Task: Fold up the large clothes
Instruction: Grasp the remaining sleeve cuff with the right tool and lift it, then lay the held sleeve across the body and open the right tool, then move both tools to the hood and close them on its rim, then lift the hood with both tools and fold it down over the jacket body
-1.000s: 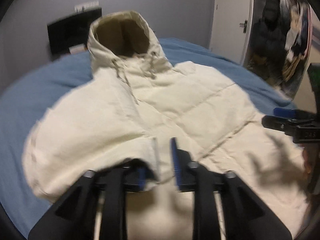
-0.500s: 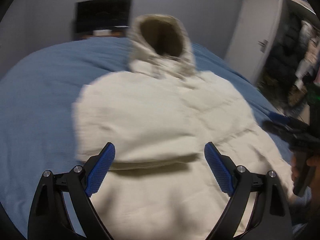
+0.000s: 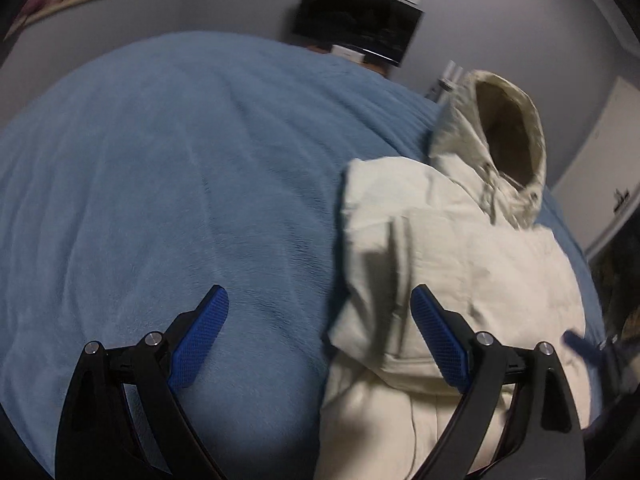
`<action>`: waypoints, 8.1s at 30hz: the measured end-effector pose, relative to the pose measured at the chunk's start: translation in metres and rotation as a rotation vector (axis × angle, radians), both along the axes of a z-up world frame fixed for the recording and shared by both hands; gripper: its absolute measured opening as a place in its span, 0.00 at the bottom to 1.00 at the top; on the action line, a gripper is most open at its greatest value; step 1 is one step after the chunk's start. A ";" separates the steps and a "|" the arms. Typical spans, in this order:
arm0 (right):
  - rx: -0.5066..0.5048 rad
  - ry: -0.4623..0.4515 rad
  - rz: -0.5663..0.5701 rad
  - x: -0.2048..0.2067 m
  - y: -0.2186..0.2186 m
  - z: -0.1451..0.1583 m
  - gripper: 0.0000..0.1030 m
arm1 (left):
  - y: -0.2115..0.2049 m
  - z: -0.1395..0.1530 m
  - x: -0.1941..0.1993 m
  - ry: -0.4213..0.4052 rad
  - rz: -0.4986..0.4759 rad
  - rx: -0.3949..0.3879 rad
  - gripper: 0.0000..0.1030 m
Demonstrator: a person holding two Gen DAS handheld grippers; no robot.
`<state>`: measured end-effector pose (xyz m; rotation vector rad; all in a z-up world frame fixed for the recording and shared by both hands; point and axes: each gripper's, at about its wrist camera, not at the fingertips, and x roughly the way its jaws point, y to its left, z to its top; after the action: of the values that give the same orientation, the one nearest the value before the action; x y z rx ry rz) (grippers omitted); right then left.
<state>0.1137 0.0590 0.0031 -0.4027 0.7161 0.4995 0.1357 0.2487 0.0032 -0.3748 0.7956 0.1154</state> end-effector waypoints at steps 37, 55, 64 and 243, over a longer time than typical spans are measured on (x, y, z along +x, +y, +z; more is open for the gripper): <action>0.319 0.073 -0.538 0.035 -0.221 -0.015 0.19 | -0.058 -0.018 0.016 0.058 -0.175 0.147 0.86; 0.605 0.270 -0.603 0.031 -0.320 -0.037 0.30 | -0.084 -0.024 0.017 0.074 -0.255 0.232 0.86; 0.370 0.021 -0.578 0.009 -0.313 0.011 0.04 | -0.095 -0.025 0.015 0.078 -0.295 0.263 0.86; 0.190 -0.037 0.294 0.167 -0.234 0.021 0.43 | -0.151 -0.047 0.166 0.057 -0.484 -0.270 0.10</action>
<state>0.2806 -0.1750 0.0243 -0.3389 0.5695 0.8287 0.3017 0.0975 -0.0434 -0.4244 0.9407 -0.4397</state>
